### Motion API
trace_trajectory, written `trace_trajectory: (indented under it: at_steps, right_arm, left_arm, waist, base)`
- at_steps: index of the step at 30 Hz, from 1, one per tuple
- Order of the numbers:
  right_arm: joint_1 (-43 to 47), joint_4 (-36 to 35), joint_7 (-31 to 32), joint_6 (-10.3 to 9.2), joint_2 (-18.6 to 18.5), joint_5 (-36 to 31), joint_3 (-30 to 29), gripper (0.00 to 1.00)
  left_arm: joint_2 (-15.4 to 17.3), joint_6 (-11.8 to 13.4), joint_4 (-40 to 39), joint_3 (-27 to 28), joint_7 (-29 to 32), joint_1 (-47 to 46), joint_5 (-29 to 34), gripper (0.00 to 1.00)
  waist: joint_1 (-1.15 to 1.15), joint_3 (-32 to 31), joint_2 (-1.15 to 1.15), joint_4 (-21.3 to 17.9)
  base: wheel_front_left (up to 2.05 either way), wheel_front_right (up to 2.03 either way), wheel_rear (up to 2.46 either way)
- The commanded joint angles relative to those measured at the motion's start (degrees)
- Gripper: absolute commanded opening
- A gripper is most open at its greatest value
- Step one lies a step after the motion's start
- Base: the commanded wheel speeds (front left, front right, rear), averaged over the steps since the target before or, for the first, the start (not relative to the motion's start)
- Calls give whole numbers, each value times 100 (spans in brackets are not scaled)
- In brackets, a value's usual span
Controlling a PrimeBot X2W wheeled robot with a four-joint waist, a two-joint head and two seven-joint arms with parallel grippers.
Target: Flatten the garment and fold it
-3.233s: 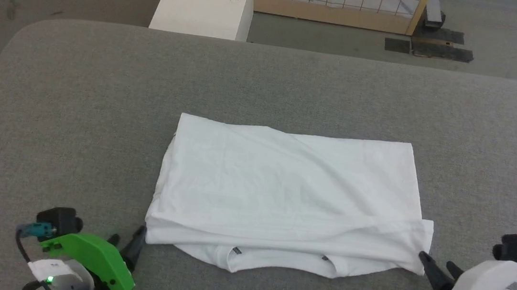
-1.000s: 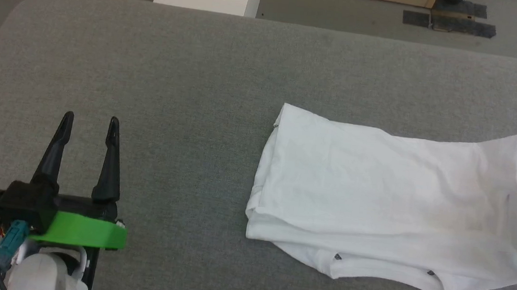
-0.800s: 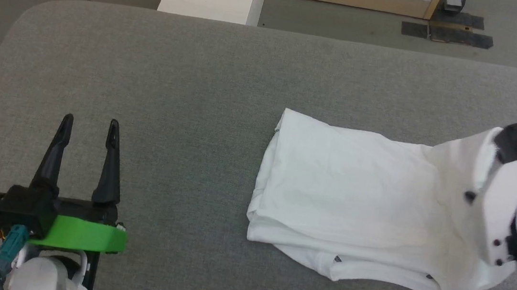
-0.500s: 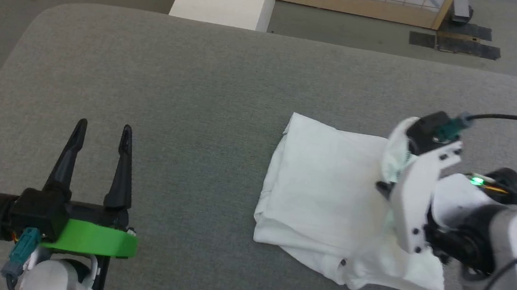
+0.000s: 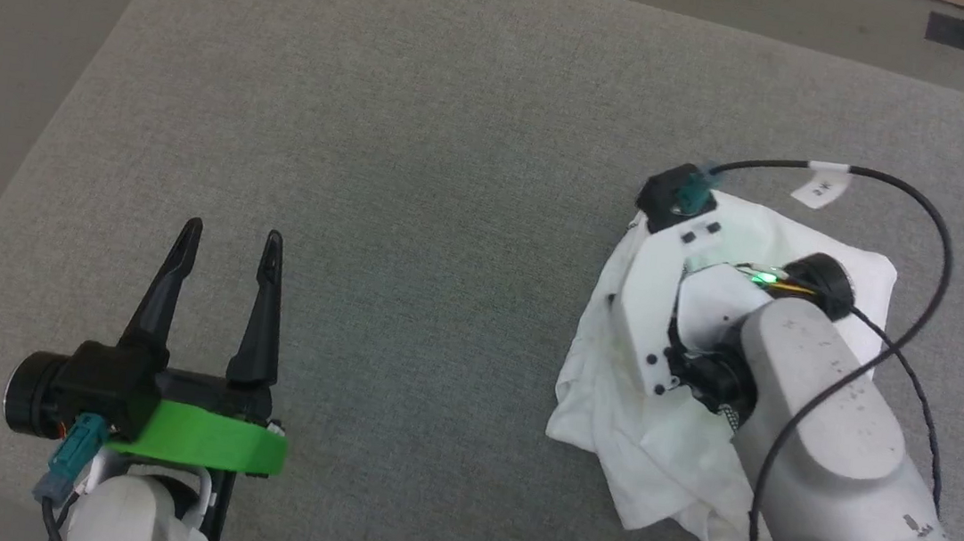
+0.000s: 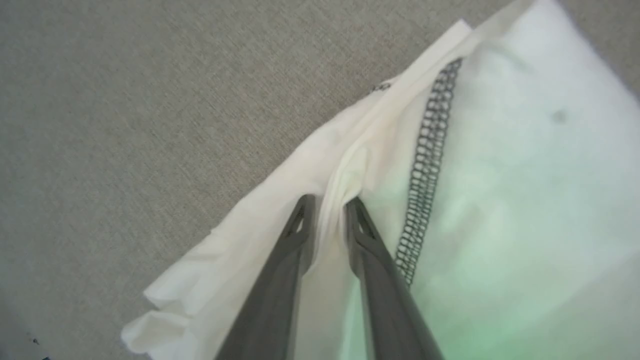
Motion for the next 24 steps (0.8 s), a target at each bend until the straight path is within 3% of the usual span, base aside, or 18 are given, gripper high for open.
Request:
trace_trajectory:
  at_steps: [1, 6, 10, 18, 22, 24]
  right_arm:
    - [-130, 16, -96, -9, 34, 23, 115, 100]
    - [-368, -291, -412, -9, 42, 512, 731, 100]
    - [-432, -698, -591, -9, 29, 721, 835, 100]
    - [349, -1608, -209, -9, -711, 213, 18, 100]
    - [1049, -2003, 181, -9, -887, -173, -488, 100]
    - [1390, -2110, 307, -9, -806, -271, -748, 100]
  left_arm:
    - [-25, -38, 14, 30, -20, -105, -24, 100]
    - [19, -40, 20, 92, -20, -71, 7, 100]
    - [73, -40, -15, 188, -20, 42, 50, 100]
    - [55, -39, -150, 371, -21, 246, 95, 100]
    - [32, -40, -166, 339, -21, 259, 93, 100]
    - [16, -40, -163, 299, -21, 252, 84, 100]
  waist:
    - [0, -36, 0, -69]
    - [0, -255, 0, -367]
    - [0, -489, 0, -710]
    - [0, -722, 0, -1212]
    - [0, -681, 0, -1261]
    - [0, -647, 0, -1240]
  base:
    - [0, 0, 0]
    - [0, 0, 0]
    - [0, 0, 0]
    - [0, 0, 0]
    - [0, 0, 0]
    - [0, 0, 0]
